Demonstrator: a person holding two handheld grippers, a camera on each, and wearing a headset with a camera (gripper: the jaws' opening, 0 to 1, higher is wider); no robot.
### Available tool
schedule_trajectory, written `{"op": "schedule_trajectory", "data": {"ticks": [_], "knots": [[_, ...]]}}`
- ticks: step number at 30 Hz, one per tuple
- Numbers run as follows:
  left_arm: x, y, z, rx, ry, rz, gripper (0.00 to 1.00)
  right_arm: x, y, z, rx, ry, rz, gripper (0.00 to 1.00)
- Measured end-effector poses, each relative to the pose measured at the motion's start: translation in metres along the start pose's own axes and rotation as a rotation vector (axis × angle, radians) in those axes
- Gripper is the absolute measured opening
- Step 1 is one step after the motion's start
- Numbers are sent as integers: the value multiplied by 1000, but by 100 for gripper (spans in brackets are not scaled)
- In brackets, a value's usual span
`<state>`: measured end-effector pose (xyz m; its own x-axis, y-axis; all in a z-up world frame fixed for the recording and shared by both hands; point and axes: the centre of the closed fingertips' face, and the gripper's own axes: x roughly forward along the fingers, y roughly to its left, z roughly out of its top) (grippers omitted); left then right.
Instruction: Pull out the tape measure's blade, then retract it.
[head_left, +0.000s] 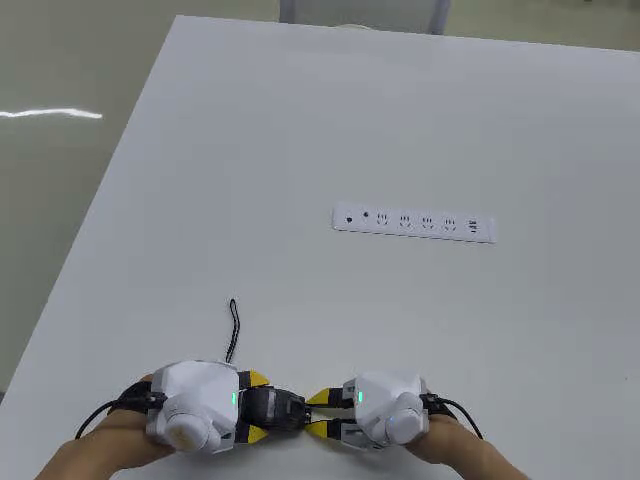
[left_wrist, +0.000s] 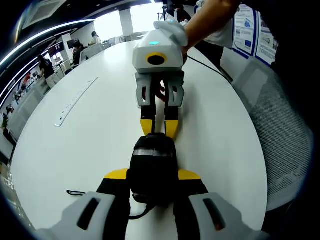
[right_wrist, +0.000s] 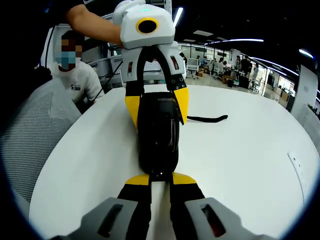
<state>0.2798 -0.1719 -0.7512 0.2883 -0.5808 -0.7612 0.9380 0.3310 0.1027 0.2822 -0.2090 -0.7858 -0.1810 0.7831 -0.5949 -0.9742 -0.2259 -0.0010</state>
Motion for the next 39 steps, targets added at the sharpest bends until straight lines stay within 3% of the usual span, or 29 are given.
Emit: {"op": "schedule_trajectory", "data": {"ticks": [39], "knots": [[-2,0,-1,-17,-7,0,28,-5,1,1,0,3,25,8]]}}
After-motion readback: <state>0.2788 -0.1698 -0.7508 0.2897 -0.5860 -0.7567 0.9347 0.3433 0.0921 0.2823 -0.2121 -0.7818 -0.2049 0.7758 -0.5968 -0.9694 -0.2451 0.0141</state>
